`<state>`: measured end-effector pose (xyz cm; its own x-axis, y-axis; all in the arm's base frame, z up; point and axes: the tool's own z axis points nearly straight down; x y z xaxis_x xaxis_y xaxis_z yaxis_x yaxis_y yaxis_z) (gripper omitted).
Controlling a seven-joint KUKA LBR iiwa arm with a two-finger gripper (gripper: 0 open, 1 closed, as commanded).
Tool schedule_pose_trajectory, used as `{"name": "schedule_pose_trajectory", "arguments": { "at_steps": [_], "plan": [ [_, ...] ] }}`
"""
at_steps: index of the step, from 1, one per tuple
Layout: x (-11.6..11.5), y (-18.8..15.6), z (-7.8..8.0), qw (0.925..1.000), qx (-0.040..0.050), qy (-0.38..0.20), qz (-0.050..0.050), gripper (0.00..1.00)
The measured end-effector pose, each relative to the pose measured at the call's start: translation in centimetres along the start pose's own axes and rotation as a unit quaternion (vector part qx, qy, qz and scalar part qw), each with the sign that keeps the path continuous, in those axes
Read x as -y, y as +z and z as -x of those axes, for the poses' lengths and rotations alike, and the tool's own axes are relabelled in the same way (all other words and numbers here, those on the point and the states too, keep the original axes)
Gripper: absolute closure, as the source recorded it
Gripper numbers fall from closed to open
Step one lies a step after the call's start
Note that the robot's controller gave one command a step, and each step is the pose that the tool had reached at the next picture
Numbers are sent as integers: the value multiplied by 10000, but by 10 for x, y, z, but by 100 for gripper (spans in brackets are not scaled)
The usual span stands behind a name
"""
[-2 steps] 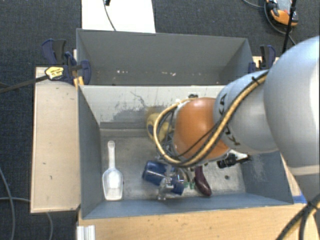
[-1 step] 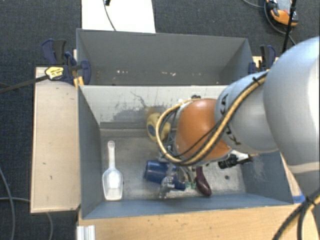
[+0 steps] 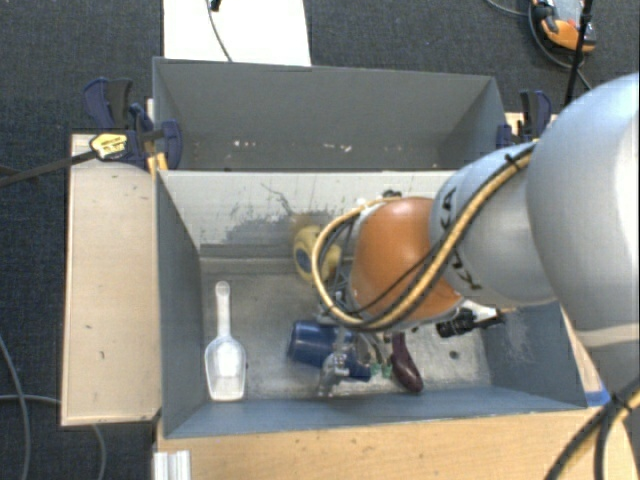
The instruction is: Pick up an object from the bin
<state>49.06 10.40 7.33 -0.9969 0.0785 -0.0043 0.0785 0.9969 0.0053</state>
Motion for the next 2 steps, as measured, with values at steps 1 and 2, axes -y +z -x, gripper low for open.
{"name": "schedule_pose_trajectory", "arguments": {
  "at_steps": [1, 2],
  "plan": [
    [0, -2, 0, 10000, -2, 5, -3, 100],
    [1, -10, 0, 10000, -5, 14, -15, 100]
  ]
}}
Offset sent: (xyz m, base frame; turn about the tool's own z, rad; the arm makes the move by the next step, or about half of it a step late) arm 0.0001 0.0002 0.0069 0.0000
